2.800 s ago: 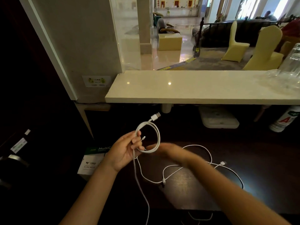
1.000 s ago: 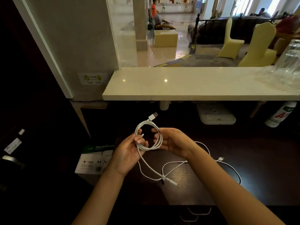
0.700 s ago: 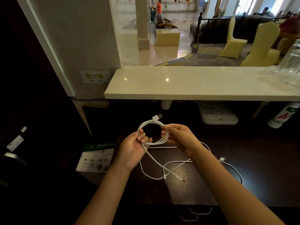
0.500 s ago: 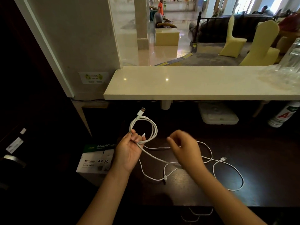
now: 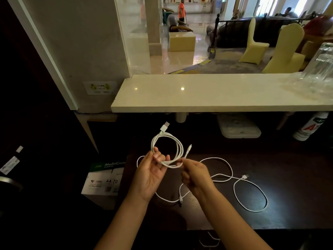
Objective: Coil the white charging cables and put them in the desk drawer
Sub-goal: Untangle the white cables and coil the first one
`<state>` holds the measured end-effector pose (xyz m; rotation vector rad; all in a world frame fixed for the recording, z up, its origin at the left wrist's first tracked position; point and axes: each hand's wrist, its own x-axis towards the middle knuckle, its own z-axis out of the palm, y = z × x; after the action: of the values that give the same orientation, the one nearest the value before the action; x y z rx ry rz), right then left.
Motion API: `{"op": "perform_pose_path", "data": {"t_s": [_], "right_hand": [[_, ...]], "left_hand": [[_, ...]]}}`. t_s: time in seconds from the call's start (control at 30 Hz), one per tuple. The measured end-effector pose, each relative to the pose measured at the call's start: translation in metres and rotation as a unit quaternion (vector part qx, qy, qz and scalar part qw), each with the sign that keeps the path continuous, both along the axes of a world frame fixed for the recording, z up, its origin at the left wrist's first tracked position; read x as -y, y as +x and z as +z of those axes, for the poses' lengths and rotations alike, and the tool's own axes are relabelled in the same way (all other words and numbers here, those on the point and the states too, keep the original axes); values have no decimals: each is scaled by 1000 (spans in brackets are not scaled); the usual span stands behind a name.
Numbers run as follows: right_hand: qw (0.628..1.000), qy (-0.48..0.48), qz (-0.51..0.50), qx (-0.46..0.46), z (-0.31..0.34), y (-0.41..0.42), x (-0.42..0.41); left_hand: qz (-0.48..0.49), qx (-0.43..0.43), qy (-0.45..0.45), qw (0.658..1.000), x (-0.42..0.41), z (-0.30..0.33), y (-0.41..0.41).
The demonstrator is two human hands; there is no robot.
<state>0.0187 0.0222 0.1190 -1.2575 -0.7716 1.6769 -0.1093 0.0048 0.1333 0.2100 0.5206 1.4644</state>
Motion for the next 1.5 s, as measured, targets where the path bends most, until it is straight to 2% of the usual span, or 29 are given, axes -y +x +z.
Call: {"op": "perform_pose_path", "data": {"t_s": [0.07, 0.13, 0.23, 0.37, 0.47, 0.53, 0.57, 0.63, 0.67, 0.7, 0.8, 0.87, 0.97, 1.03, 1.07, 1.1, 1.13, 1.17, 1.2, 1.23, 1.37, 1.5], "right_hand": [[994, 10, 96, 48, -2, -1, 1], [979, 60, 179, 81, 3, 1, 2], [951, 131, 269, 72, 14, 10, -1], [972, 54, 220, -53, 15, 20, -6], [974, 27, 210, -83, 18, 19, -5], [984, 72, 164, -22, 18, 13, -3], [982, 129, 128, 58, 16, 10, -2], [931, 268, 82, 234, 10, 6, 0], [902, 313, 70, 288, 6, 5, 1], [890, 329, 55, 312, 4, 3, 1], [897, 315, 4, 308, 2, 0, -2], [870, 340, -33, 355, -2, 1, -6], [756, 437, -85, 480, -2, -3, -5], [666, 524, -51, 529, 2, -11, 3], [649, 544, -40, 531, 4, -14, 8], [670, 537, -49, 511, 6, -16, 11], [738, 496, -82, 451, 11, -15, 12], [815, 437, -132, 357, 16, -11, 9], [875, 370, -175, 258, 19, -5, 5], [908, 316, -202, 186, 21, 1, 2], [921, 274, -220, 168, 28, 13, -5], [919, 290, -196, 179, 29, 18, -2]], "left_hand": [[-18, -6, 5, 1000, 3, 0, 4], [-38, -18, 11, 999, 5, 1, 6], [-50, -23, 12, 998, 6, -2, 4], [-13, -30, -10, 999, 5, -8, 1], [-7, -41, -20, 999, 4, -12, 0], [0, -56, -27, 998, 4, -14, 3], [5, -64, -29, 997, 5, -14, 6], [16, -71, -31, 997, 6, -11, 12], [20, -71, -32, 997, 7, -10, 15], [21, -72, -31, 997, 8, -9, 17], [23, -83, -27, 996, 11, -9, 20], [27, -96, -28, 995, 11, -11, 19], [36, -96, -35, 994, 9, -15, 21], [38, -104, -43, 993, 7, -16, 22], [37, -108, -46, 992, 6, -15, 22], [36, -103, -47, 993, 5, -14, 22], [38, -84, -46, 995, 4, -11, 20], [40, -62, -43, 996, 4, -7, 17], [40, -48, -36, 997, 3, -2, 15], [35, -46, -28, 998, 4, 2, 14], [9, -82, -2, 997, 8, 14, 21], [14, -197, 8, 980, 8, 13, 21]]}}
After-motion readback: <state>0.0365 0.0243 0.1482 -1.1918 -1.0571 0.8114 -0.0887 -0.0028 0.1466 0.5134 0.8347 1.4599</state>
